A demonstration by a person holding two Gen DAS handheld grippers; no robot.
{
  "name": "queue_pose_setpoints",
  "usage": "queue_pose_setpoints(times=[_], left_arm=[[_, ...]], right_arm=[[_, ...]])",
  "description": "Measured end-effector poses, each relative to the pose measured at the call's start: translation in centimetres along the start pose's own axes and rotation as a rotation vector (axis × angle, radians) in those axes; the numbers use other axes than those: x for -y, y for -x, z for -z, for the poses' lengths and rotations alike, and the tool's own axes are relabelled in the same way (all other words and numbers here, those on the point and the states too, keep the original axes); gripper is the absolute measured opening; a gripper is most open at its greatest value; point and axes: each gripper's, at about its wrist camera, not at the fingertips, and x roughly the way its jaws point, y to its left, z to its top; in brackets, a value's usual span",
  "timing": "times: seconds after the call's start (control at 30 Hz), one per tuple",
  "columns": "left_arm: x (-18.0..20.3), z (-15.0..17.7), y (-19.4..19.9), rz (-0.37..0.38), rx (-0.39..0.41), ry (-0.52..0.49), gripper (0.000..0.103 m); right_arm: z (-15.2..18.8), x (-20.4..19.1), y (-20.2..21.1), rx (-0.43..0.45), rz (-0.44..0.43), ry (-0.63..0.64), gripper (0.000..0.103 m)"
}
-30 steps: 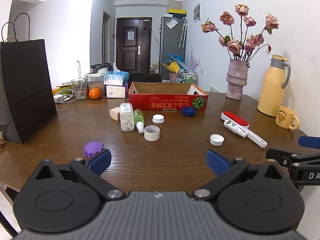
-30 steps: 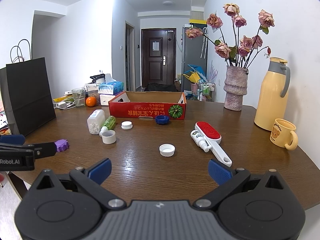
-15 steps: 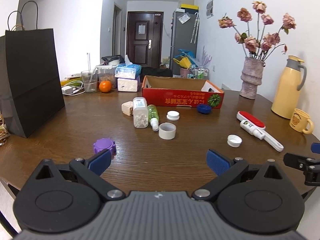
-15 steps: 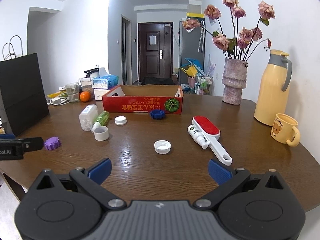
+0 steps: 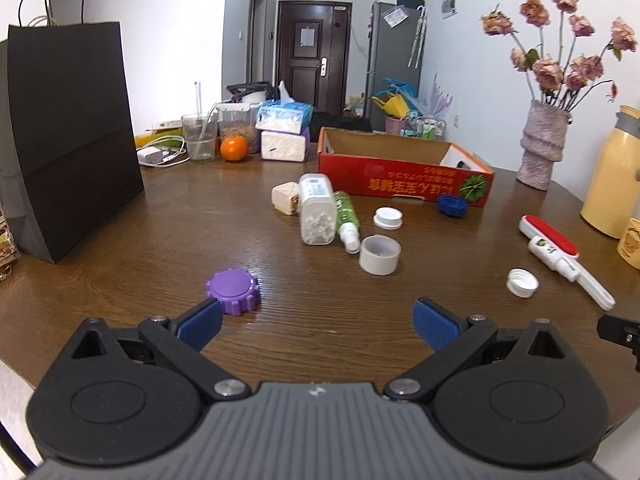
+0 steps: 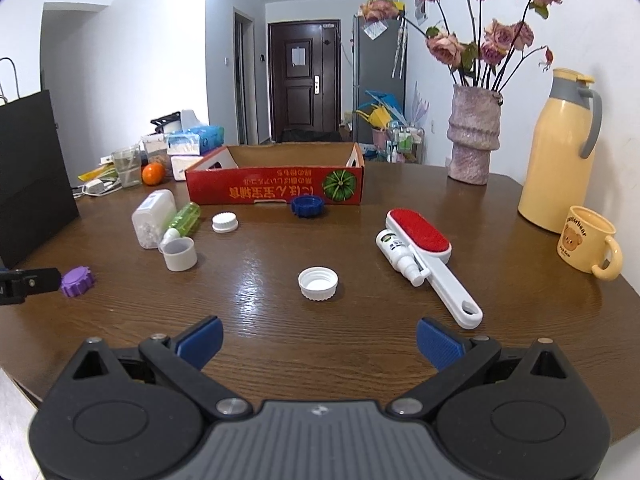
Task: Organize rigid objects
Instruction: 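Reach the left gripper to the purple gear cap while the right gripper grasps the white cap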
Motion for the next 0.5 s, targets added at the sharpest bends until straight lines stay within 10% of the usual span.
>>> queue_pose_setpoints(times=[0.5], left_arm=[[-2.9,-0.5,-6.7,-0.066,-0.099,0.051,0.103]], right_arm=[[-0.7,-0.7,-7.1,-0.082,0.006,0.008,0.103]])
